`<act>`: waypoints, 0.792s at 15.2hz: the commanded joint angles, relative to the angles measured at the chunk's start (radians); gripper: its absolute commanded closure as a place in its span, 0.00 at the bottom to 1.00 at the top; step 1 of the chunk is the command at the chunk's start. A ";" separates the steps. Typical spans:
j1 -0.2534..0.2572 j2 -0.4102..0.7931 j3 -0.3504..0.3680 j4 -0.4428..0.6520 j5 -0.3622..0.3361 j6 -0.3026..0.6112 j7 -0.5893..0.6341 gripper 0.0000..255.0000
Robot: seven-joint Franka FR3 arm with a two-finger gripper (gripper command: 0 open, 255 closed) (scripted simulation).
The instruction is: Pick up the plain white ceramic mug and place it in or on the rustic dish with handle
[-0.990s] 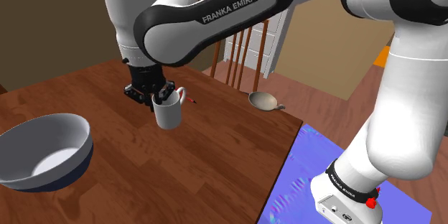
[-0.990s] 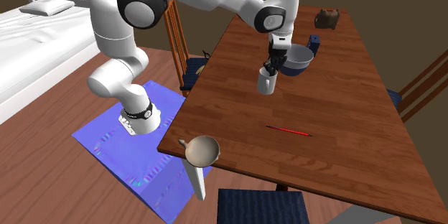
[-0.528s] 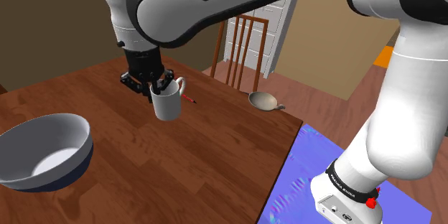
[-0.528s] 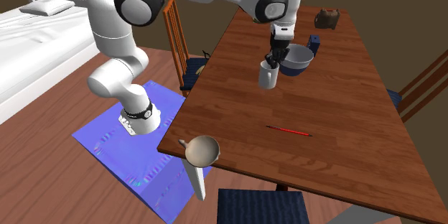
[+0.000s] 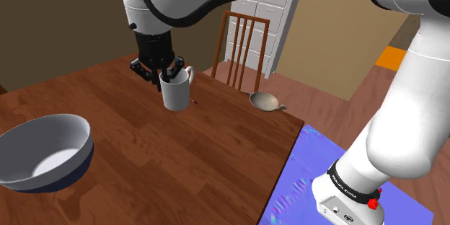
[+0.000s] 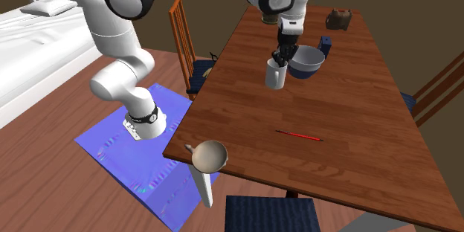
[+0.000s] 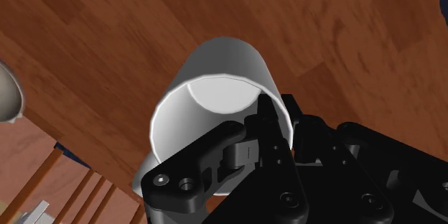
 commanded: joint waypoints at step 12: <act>-0.156 -0.436 -0.152 -0.432 0.245 0.089 -0.394 1.00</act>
